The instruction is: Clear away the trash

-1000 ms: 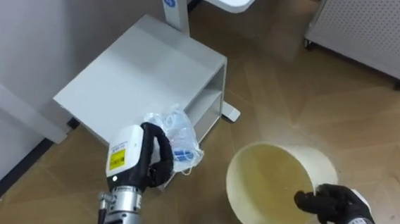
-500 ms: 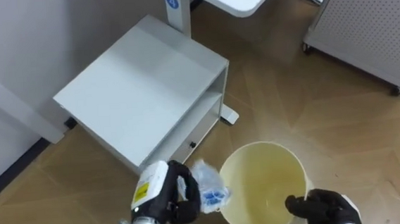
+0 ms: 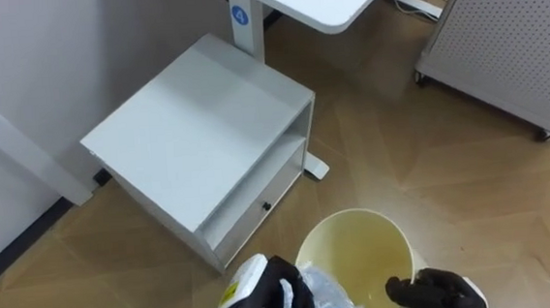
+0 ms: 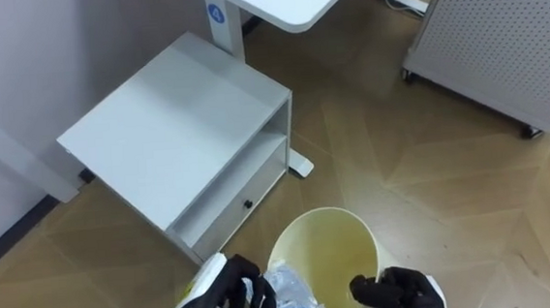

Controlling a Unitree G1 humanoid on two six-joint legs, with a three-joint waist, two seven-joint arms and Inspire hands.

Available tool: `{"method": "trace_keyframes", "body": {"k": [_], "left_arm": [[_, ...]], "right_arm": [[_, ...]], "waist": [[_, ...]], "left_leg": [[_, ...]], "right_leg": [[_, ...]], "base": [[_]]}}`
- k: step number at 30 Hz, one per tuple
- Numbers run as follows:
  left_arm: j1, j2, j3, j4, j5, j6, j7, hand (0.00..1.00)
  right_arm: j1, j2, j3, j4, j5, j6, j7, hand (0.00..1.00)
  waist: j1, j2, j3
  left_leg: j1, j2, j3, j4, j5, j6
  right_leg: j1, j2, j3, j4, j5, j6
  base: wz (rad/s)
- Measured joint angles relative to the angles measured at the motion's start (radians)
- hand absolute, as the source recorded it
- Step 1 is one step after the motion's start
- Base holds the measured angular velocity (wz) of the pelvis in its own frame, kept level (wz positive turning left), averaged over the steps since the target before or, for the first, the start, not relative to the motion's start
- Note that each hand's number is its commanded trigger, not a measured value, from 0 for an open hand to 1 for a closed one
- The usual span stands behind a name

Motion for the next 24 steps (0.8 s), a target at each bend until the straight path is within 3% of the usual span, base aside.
{"method": "trace_keyframes", "body": {"k": [13,14,15,16,18,20,21,24], "left_arm": [[-0.004,-0.003,0.0,-0.062,-0.001,-0.002,-0.048,1.0],[-0.004,-0.003,0.0,-0.07,0.0,-0.002,-0.055,0.94],[-0.004,-0.004,-0.001,-0.073,0.0,-0.002,-0.056,0.69],[-0.004,-0.005,-0.001,-0.079,0.0,-0.002,-0.059,0.73],[-0.004,-0.011,0.0,-0.083,0.0,-0.002,-0.071,0.69],[-0.004,-0.017,-0.006,-0.09,-0.001,-0.002,-0.075,0.07],[-0.004,-0.019,-0.008,-0.09,-0.001,-0.002,-0.075,0.0],[-0.004,-0.021,-0.013,-0.09,-0.001,-0.002,-0.084,0.0]], "right_arm": [[0.004,0.005,0.0,0.0,-0.005,-0.014,0.03,1.0],[0.005,0.009,0.0,0.0,-0.006,-0.017,0.03,1.0],[0.006,0.01,0.0,0.0,-0.009,-0.019,0.03,1.0],[0.006,0.013,0.0,0.0,-0.013,-0.019,0.03,1.0],[0.006,0.014,0.0,0.0,-0.02,-0.019,0.03,1.0],[0.007,0.014,0.0,0.0,-0.038,-0.02,0.031,1.0],[0.007,0.014,0.0,0.0,-0.041,-0.02,0.031,1.0],[0.008,0.014,0.0,0.0,-0.041,-0.021,0.037,1.0]], "waist": [[0.008,0.0,0.0002],[0.008,0.0,0.0002],[0.009,0.0,0.0003],[0.01,0.0,0.0003],[0.012,0.0,0.0003],[0.017,0.0,0.0005],[0.017,0.0,0.0005],[0.018,-0.002,0.0015]], "left_leg": [[0.0,-0.001,0.006,-0.026,0.001,0.002],[0.0,-0.001,0.006,-0.027,0.001,0.002],[0.0,-0.001,0.006,-0.028,0.001,0.002],[0.0,-0.001,0.006,-0.028,0.001,0.002],[0.0,-0.001,0.006,-0.029,0.001,0.002],[0.001,-0.001,0.007,-0.03,0.001,0.002],[0.001,-0.001,0.008,-0.031,0.001,0.002],[0.005,-0.002,0.012,-0.036,0.002,0.003]], "right_leg": [[-0.002,0.003,0.0,-0.027,0.007,0.006],[-0.002,0.003,0.0,-0.028,0.007,0.006],[-0.002,0.003,-0.001,-0.029,0.007,0.006],[-0.002,0.003,-0.001,-0.029,0.007,0.006],[-0.002,0.002,-0.002,-0.029,0.007,0.006],[-0.002,0.002,-0.001,-0.03,0.007,0.006],[-0.002,0.002,-0.001,-0.03,0.007,0.006],[-0.002,0.001,0.0,-0.03,0.006,0.006]], "base": [[0.0],[0.0],[0.0],[0.0],[0.0],[0.0],[0.0],[-0.01]]}}
